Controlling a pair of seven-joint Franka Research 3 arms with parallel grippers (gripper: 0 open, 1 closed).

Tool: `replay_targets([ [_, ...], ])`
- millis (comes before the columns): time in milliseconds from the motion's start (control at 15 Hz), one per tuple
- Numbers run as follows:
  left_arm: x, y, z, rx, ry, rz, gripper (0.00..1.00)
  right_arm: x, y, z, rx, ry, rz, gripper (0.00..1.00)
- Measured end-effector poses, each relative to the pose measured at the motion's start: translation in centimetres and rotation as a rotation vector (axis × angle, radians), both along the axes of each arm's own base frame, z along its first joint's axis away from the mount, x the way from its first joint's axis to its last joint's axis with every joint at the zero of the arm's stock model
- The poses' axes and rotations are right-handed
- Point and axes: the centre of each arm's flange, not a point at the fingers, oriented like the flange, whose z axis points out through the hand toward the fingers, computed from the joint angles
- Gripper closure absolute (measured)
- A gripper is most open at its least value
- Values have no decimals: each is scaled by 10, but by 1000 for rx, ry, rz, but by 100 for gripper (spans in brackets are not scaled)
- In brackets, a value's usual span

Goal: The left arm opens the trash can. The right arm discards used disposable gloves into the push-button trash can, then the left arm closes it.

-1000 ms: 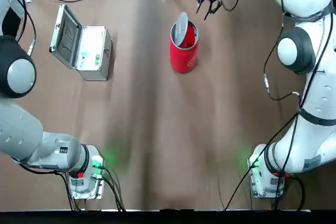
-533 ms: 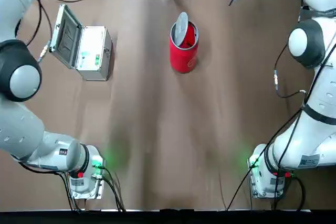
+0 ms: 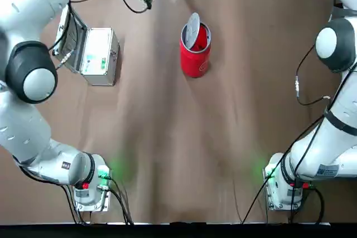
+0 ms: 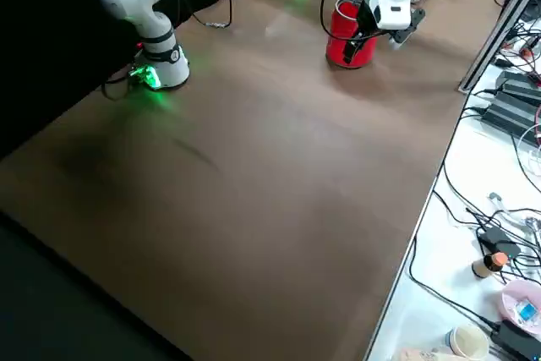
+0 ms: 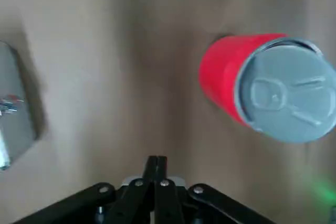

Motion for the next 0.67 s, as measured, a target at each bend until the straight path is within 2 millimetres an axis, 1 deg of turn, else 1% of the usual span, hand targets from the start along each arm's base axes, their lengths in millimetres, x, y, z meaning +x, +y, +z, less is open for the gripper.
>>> replay_targets([
  [133,-4,-28,-13,-32,-7,44,99,-7,-22,23,4,-27,30,22],
  [200,-8,-45,-19,-45,-12,69,99,-10,-31,36,4,-46,38,22],
  [267,-13,-61,-27,-58,-14,94,99,-14,-39,49,3,-66,40,19],
  [333,-17,-77,-35,-71,-16,116,99,-18,-43,62,2,-85,40,11],
  [400,-20,-89,-42,-86,-20,136,99,-23,-45,75,0,-102,42,3],
  [467,-22,-99,-47,-101,-25,153,99,-27,-44,85,-2,-116,44,1],
  [667,-22,-118,-55,-150,-47,216,99,-36,-39,108,-5,-149,51,1],
])
